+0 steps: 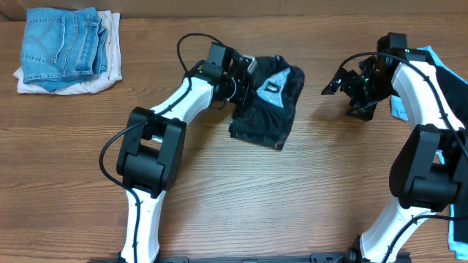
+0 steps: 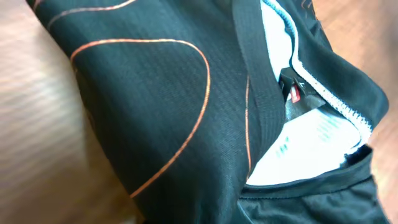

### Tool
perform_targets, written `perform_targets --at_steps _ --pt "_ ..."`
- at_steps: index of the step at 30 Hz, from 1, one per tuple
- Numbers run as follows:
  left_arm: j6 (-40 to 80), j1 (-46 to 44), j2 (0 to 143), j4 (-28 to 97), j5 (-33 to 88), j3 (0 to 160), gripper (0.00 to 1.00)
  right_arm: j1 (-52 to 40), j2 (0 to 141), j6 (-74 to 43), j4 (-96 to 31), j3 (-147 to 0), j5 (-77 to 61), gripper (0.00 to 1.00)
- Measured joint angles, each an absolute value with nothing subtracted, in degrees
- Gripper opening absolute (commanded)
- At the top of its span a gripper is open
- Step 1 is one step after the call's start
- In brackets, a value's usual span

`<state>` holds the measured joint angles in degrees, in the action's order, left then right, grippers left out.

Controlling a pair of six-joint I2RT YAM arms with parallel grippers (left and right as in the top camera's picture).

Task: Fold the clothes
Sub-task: 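Carry the black jersey bundle with the left gripper toward the denim stack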

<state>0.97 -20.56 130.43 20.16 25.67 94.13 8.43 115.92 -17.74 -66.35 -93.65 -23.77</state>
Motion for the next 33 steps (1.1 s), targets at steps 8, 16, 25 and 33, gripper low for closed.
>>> perform_targets --at_steps 8,16,25,33 --pt "-4.49 -12.29 130.43 14.11 20.51 94.11 0.04 8.43 115.92 -17.72 -67.18 -93.65 -23.77 0.93" --pt "-8.1 -2.87 130.43 8.4 17.72 94.11 0.04 8.43 115.92 -17.69 -68.62 -93.65 -23.77 0.93" --pt "-10.39 4.27 130.8 6.52 14.66 96.4 0.04 8.43 115.92 -17.72 -70.02 -93.65 -23.75 0.92" --pt "-12.71 6.17 131.0 11.33 10.07 105.21 0.05 8.43 115.92 -17.72 -70.63 -93.65 -23.75 0.91"
